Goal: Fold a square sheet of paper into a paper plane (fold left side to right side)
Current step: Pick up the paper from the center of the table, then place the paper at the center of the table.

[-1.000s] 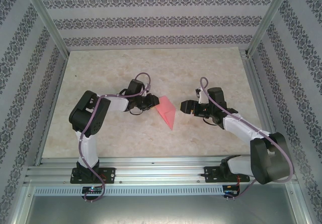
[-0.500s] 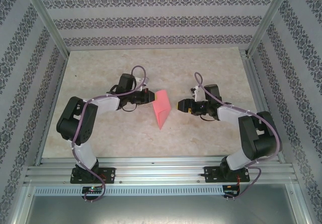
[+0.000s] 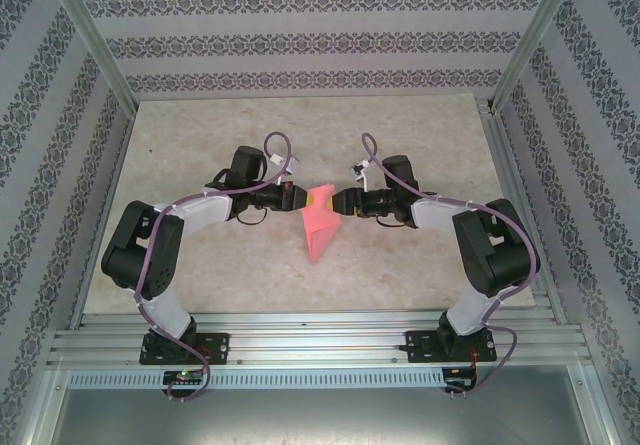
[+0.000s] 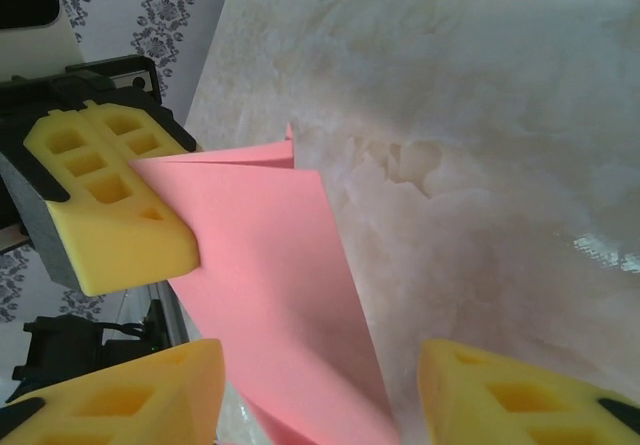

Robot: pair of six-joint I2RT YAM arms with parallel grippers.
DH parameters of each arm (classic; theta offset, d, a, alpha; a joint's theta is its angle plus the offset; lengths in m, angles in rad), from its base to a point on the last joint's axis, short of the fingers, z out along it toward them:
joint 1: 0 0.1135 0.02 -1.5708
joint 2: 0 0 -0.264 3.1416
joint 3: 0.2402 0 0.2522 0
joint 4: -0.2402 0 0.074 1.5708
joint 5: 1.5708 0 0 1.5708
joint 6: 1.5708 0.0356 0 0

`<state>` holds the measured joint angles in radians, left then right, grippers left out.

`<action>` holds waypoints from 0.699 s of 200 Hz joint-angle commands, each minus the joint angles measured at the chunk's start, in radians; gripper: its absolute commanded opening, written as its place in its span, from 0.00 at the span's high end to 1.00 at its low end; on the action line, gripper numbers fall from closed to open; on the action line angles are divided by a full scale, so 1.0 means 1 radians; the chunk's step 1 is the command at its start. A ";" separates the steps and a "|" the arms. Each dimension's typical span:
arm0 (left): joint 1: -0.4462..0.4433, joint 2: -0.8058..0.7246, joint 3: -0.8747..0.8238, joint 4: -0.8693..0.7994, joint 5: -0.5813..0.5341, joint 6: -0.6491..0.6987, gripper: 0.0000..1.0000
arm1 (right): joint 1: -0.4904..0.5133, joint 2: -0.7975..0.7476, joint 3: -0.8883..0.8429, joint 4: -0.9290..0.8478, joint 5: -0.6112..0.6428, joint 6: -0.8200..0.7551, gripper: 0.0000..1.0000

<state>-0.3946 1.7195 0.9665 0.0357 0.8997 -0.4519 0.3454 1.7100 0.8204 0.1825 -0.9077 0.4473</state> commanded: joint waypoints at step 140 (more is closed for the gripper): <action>-0.041 -0.385 -0.052 -0.391 -0.579 0.173 0.31 | 0.028 0.027 0.056 -0.069 0.131 0.174 1.00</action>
<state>-0.3649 1.4643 0.9318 -0.2008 0.5198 -0.3653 0.3542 1.7363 0.8295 0.1486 -0.8177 0.5549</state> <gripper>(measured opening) 0.692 0.043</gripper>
